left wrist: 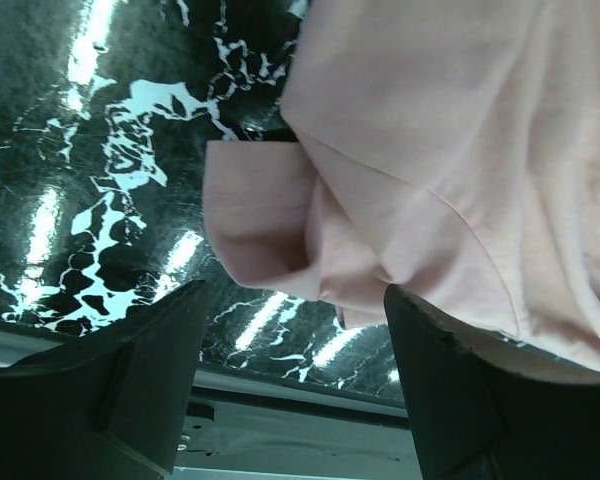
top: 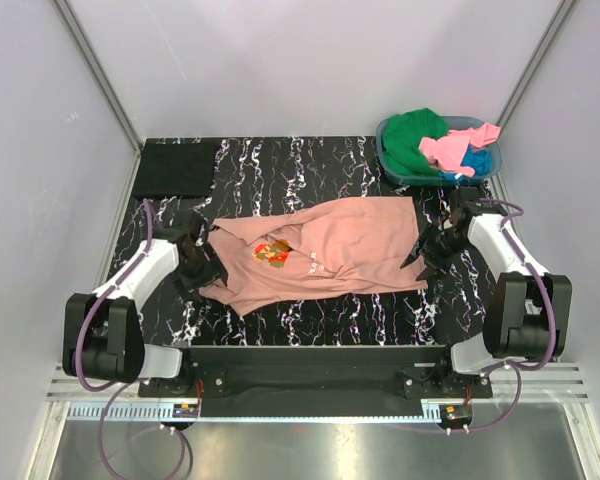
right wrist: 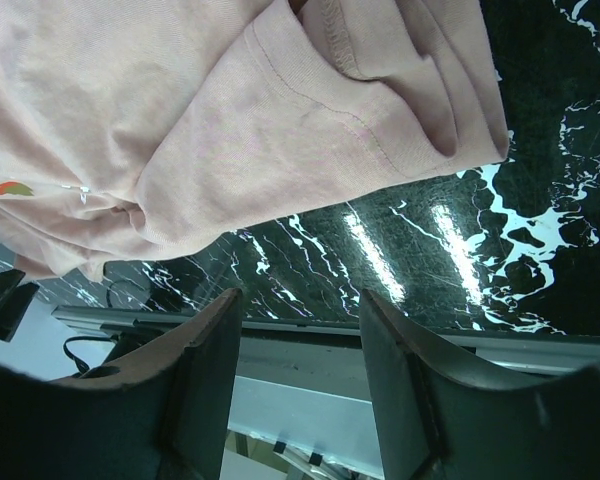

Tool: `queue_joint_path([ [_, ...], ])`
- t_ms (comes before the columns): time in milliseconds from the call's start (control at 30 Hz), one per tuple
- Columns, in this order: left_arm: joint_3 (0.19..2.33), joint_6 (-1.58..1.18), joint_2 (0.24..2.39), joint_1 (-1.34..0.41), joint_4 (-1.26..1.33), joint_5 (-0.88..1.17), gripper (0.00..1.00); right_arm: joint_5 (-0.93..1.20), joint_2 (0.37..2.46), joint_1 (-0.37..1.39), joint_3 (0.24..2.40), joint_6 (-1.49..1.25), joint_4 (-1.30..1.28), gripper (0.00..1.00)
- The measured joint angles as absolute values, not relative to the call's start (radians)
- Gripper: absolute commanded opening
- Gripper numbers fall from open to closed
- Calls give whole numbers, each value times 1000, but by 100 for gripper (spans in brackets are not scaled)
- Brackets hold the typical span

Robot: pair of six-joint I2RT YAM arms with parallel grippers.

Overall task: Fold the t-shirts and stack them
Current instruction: Flatten the tshirt out

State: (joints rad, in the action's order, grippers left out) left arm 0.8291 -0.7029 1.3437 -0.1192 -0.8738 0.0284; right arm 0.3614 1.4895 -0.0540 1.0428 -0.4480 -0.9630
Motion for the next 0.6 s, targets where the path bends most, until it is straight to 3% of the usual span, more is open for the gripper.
queue_joint_path([
  [33,829,-704,1353,-119,-870,22,65,361,1485,-54,1042,-448,-963,58],
  [67,829,-708,1363,-119,-865,20,43,361,1480,-54,1042,-448,-963,57],
  [100,829,-714,1379,-119,-857,17,31,361,1476,-54,1041,-448,-963,58],
  [200,835,-706,1441,-118,-829,23,8,362,1465,-54,1037,-448,-963,57],
  [267,849,-707,1477,-130,-820,26,0,361,1463,-54,1037,-448,-963,57],
  [467,1053,-708,1543,-305,-833,8,0,361,1457,-54,1037,-448,-963,57],
  [500,1107,-708,1564,-332,-833,8,4,361,1457,-54,1037,-448,-963,57],
  [533,1163,-708,1593,-352,-833,10,21,361,1457,-54,1037,-448,-963,57],
  [600,1264,-707,1668,-366,-827,15,46,362,1457,-54,1037,-448,-963,57],
])
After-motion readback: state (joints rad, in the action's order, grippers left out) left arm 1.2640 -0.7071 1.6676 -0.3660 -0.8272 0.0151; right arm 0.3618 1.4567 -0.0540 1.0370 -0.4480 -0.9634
